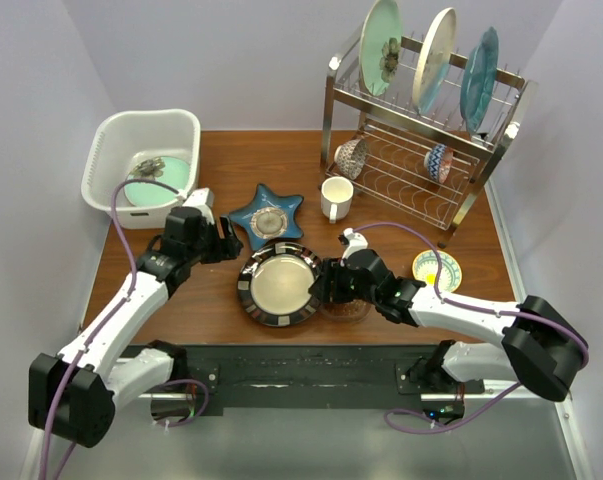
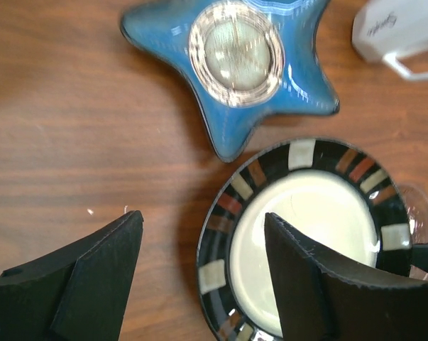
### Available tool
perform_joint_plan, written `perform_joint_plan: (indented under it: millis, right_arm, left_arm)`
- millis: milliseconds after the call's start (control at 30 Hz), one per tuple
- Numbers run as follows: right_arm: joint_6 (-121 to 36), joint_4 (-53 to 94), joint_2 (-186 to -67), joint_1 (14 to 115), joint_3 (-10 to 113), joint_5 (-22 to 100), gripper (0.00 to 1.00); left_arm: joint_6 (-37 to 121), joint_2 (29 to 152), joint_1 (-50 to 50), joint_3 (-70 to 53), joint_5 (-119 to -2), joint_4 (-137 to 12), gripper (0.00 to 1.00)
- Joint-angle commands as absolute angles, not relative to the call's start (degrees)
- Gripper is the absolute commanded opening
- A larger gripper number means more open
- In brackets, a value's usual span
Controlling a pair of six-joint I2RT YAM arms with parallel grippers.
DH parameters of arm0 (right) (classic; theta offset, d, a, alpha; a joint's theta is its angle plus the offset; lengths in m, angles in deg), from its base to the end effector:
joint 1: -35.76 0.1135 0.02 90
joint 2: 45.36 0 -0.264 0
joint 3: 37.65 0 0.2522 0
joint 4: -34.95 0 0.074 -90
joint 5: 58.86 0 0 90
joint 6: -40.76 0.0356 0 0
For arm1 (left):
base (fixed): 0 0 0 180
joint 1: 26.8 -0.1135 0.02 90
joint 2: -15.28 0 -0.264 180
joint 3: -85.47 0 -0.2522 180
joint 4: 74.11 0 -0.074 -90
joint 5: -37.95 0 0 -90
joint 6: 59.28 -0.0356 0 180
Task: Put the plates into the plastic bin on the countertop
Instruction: Pick up the plate at the center of the board.
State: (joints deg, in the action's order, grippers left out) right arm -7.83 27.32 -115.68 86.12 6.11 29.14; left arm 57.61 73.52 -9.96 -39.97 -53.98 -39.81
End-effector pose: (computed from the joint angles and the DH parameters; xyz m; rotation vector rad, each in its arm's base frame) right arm 0.1587 0.1897 0.1877 -0.1585 2.2980 0.8478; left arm 0.2094 -0.0646 0.2543 -0.1804 2.2648 -0.4484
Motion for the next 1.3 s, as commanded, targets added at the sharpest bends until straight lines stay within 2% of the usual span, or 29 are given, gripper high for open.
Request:
perform_joint_plan:
  millis: [0,67,167,200,267,367,467,833,1267]
  right_arm:
    - [-6.8,29.7,-114.5,86.4,6.7,28.5,0.43]
    - [-6.5,29.6,-114.6,86.4,6.6,28.3,0.36]
    - [-6.5,29.1,-114.5,86.4,6.7,28.1,0.21]
    - [-6.5,29.0,-114.5,86.4,6.8,28.1,0.13]
    - [-6.5,28.7,-114.2,86.4,6.8,27.9,0.07]
    - [-6.5,28.4,-113.8,86.4,6.7,27.6,0.03]
    - [-6.7,28.2,-113.4,86.4,6.6,27.3,0.0]
    - [-6.8,27.0,-111.0,86.4,6.3,25.8,0.0]
    - [-5.6,22.0,-99.3,86.4,3.9,16.5,0.0]
  left_arm:
    - [62.4,74.6,-5.5,-42.4,-49.3,-42.6,0.72]
    - [63.8,75.6,-3.6,-43.0,-48.4,-42.5,0.71]
    - [65.3,76.4,-2.0,-44.3,-47.2,-42.9,0.7]
    - [65.7,76.5,-1.8,-44.8,-46.8,-42.9,0.7]
    - [66.7,76.8,-1.1,-45.8,-46.3,-42.9,0.7]
    - [68.0,76.5,-0.8,-47.3,-45.4,-42.7,0.7]
    - [68.9,75.7,-0.8,-48.1,-43.8,-41.5,0.7]
    - [69.7,72.4,-0.8,-49.6,-44.2,-40.7,0.69]
    - [68.2,67.9,-0.8,-53.2,-54.8,-47.2,0.69]
